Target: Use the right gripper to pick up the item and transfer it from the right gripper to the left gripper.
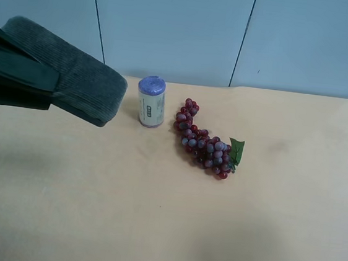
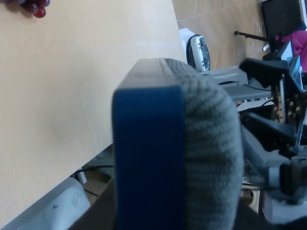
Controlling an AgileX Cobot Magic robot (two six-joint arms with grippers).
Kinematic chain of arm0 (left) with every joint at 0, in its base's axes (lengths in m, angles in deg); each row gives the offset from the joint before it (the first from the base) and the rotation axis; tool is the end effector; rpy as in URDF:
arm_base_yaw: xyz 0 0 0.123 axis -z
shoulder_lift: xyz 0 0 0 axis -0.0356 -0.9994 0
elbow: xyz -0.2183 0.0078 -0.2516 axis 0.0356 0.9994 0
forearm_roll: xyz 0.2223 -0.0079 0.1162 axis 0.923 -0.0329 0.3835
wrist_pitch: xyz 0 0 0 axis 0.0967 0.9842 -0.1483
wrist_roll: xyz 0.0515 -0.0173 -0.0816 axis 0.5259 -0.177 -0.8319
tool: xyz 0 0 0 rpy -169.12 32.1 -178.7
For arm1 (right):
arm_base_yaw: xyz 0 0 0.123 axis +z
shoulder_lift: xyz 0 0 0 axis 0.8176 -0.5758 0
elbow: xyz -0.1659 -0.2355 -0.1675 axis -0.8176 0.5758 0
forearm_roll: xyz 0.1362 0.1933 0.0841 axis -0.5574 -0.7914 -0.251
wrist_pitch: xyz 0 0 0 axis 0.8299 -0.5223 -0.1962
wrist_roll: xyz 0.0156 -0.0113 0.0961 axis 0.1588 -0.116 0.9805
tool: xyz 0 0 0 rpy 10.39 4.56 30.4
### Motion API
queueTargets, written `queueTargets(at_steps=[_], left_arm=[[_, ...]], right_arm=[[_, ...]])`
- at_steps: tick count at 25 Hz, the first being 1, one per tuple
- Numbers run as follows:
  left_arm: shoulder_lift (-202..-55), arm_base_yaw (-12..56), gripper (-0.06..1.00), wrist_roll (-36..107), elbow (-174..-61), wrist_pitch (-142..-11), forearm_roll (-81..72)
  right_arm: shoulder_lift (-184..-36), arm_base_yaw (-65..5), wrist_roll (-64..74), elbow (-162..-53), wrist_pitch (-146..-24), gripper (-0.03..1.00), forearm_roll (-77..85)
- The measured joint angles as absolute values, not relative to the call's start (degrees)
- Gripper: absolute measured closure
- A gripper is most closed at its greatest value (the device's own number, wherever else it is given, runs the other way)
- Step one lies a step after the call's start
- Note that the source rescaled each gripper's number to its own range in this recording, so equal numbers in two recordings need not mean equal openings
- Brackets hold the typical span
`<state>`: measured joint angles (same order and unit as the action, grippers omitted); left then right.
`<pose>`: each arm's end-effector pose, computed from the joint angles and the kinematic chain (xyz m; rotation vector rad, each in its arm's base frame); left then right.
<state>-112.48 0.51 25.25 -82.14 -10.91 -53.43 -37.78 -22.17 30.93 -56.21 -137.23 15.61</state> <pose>0.1267 -0.0871 0.3625 0.1959 2.4056 -1.3414 -0.0359 -0.0300 0.2752 -0.5258 2.0093 0.3031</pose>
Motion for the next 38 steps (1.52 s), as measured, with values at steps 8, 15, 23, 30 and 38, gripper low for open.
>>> queueTargets(at_steps=[8,15,23,30,38], left_arm=[[-112.5,0.5,0.94,25.3,-82.1,-18.4,-53.4],[-118.9,0.5,0.94,27.3,-86.3,-28.4,-53.4],[-135.8,0.5,0.94,31.1,-95.9,-41.8,-53.7],[-146.5,0.5,0.94,31.2,-96.1,-54.0,-53.6],[-156.1,0.5,0.94,31.2,-96.1,-62.5,-53.5]], right_arm=[[-36.7,-33.9,30.9,-56.2,-137.2,-0.03,15.6],[-36.7,-33.9,30.9,-56.2,-137.2,-0.03,15.6],[-36.7,-33.9,30.9,-56.2,-137.2,-0.03,15.6],[-36.7,-33.9,30.9,-56.2,-137.2,-0.03,15.6],[-36.7,-33.9,30.9,-56.2,-137.2,-0.03,15.6]])
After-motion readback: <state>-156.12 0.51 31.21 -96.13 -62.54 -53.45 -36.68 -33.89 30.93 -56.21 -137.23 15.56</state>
